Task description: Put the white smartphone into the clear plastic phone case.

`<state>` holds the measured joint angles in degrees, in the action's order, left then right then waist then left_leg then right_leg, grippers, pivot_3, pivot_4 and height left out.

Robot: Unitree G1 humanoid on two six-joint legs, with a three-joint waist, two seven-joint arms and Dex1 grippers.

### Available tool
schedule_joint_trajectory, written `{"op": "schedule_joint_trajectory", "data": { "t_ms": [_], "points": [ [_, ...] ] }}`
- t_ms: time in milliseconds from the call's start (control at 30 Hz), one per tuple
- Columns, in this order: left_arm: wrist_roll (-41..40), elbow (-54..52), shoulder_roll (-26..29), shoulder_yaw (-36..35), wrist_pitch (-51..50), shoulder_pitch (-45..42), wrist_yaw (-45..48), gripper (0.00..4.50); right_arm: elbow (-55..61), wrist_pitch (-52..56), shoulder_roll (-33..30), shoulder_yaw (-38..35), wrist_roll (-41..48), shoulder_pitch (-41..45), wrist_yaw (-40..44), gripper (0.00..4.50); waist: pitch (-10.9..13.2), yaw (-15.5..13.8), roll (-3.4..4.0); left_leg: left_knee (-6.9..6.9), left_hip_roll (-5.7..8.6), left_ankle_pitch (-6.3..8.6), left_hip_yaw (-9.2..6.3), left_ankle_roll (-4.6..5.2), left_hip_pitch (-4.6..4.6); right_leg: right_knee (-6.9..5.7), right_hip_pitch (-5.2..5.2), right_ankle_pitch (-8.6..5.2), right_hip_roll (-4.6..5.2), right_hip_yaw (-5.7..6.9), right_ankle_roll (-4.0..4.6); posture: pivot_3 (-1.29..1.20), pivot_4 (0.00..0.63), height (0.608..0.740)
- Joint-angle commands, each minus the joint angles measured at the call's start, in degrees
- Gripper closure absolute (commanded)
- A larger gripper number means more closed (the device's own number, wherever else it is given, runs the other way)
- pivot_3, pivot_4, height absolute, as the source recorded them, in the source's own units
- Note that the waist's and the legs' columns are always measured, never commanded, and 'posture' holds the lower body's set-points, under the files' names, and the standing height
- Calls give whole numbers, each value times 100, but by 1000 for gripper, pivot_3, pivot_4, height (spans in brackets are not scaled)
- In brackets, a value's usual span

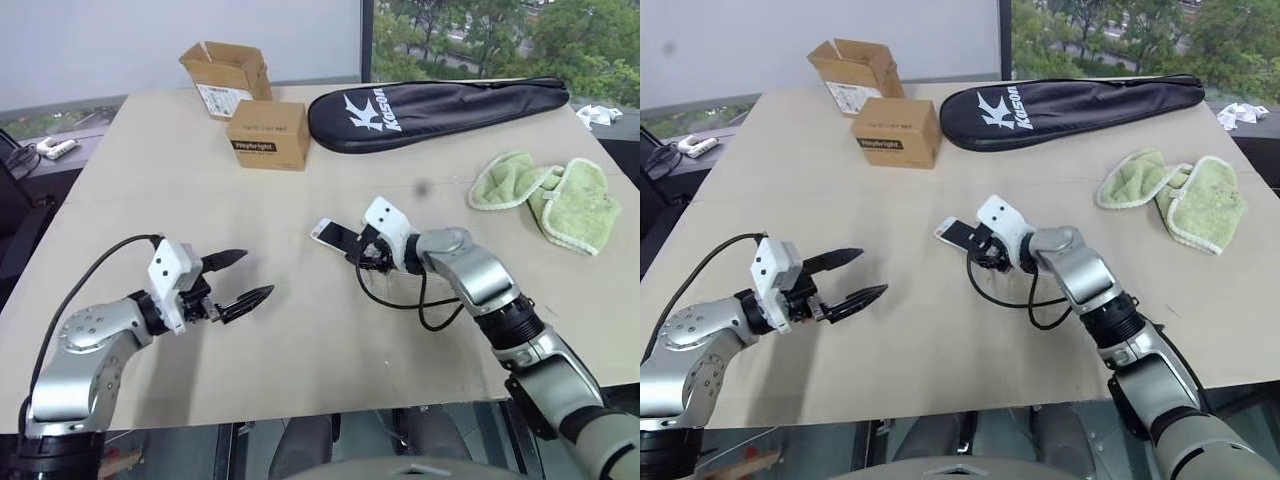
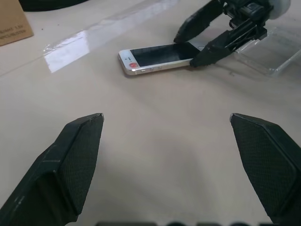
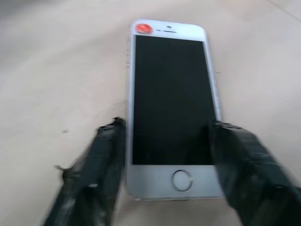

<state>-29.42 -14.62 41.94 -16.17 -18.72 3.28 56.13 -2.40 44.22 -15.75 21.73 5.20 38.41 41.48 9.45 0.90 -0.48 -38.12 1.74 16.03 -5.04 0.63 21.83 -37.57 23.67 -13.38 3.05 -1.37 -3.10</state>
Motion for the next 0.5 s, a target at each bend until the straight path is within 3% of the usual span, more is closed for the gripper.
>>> {"op": "schedule_joint_trajectory", "data": {
  "t_ms": [33,200,300,433,467,500],
  "points": [
    [-96,-183,-7,90,-430,-459,-405,0,710,-304,-555,-295,357,-89,687,1581,5,-9,0,0,1,0,-1,0,4,2,1,0,1,2,0,0,150,740],
    [-101,-338,-33,518,-704,-1134,-441,0,1614,130,-1563,-724,932,-185,1362,1581,9,9,1,0,1,0,-4,0,12,7,4,0,-1,6,-2,0,150,740],
    [-71,-4,142,587,-643,-1496,-135,0,1789,185,-1986,-838,923,-238,1352,1581,11,24,-2,3,-1,0,-3,0,13,19,4,0,-4,5,-2,0,150,740],
    [55,643,399,563,-372,-1743,340,0,1596,325,-1686,-732,720,-113,718,1581,12,104,-3,7,-5,0,-3,0,10,18,4,-1,-11,4,0,0,150,740],
    [60,740,443,568,-320,-1767,424,0,1524,369,-1550,-714,685,-80,564,1052,12,141,-3,9,-6,0,-2,0,8,17,4,-1,-12,3,0,0,150,740],
    [26,808,495,547,-311,-1773,508,0,1473,447,-1337,-686,707,-66,429,817,12,156,-3,9,-7,0,1,0,7,16,4,-1,-13,-2,0,0,150,740]
  ]
}}
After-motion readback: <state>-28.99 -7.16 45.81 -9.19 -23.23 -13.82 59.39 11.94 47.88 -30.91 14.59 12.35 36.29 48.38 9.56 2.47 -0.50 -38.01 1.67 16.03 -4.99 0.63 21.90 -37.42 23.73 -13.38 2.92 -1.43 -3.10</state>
